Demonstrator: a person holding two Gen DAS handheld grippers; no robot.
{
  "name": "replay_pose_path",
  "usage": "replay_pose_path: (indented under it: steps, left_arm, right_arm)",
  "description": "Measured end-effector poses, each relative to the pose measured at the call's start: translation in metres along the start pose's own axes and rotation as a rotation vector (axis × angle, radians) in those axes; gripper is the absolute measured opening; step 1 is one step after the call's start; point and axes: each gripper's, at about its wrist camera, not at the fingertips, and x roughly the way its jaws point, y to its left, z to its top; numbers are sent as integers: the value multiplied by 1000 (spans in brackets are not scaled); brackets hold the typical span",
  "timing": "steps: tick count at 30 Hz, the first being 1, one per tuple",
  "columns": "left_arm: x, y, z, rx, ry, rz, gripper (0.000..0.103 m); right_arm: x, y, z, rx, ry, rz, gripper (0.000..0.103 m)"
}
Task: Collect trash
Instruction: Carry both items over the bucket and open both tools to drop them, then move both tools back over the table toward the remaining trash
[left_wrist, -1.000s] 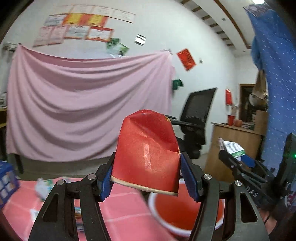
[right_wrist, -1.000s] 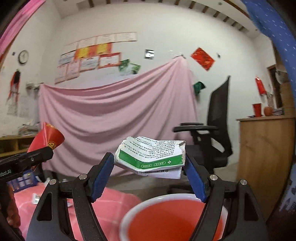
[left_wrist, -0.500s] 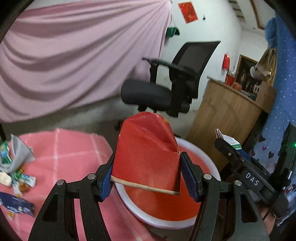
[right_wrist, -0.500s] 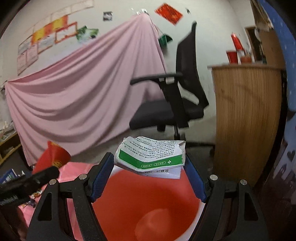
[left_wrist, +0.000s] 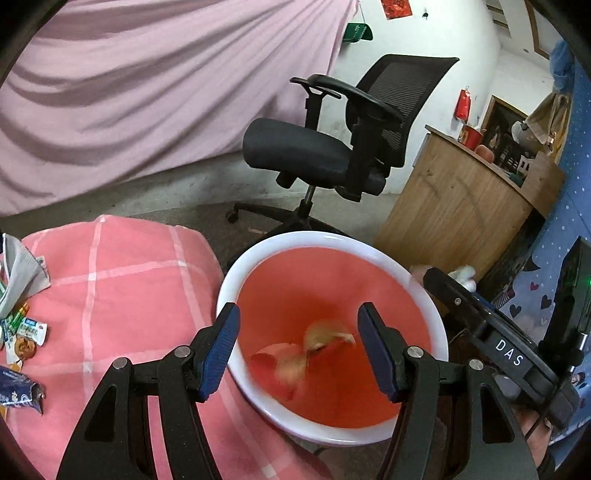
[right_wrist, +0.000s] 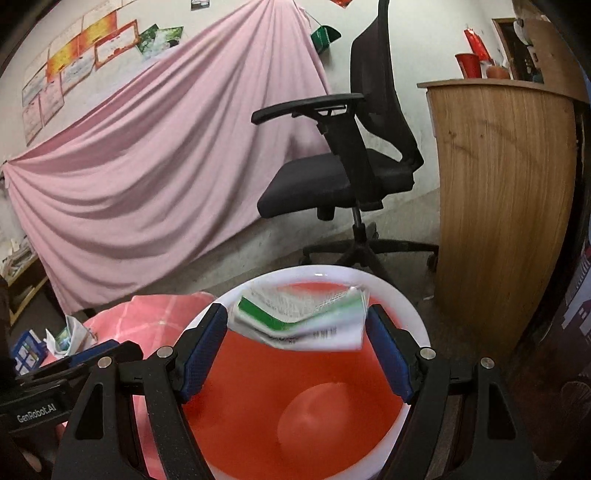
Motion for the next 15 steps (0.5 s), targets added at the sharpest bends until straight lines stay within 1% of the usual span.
replay_pose_path:
  steps: [2, 5, 9, 11, 12, 14, 15]
  left_arm:
    - [-7, 6, -4, -14, -8, 2, 60]
    - [-16, 12, -4, -34, -30, 13, 60]
    - [-40, 24, -7, -55, -101, 49, 62]
    - [-53, 29, -8, -64, -144, 69, 71]
    - [-62, 33, -9, -71, -172, 77, 73]
    - [-76, 40, -10, -80, -217, 94, 82]
    - [-84, 44, -11, -84, -241, 108, 83]
  right_arm:
    - [-2, 2, 1, -3, -3, 4, 80]
    - [-4, 6, 4, -6, -11, 13, 81]
    - [-12, 18, 7, -31, -41, 25, 84]
    - [-20, 28, 8, -52, -82, 36, 92]
    - [-23, 33, 8, -61, -101, 42, 94]
    - [-29, 43, 8, -80, -135, 53, 100]
    - [-33, 50, 8, -94, -161, 59, 101]
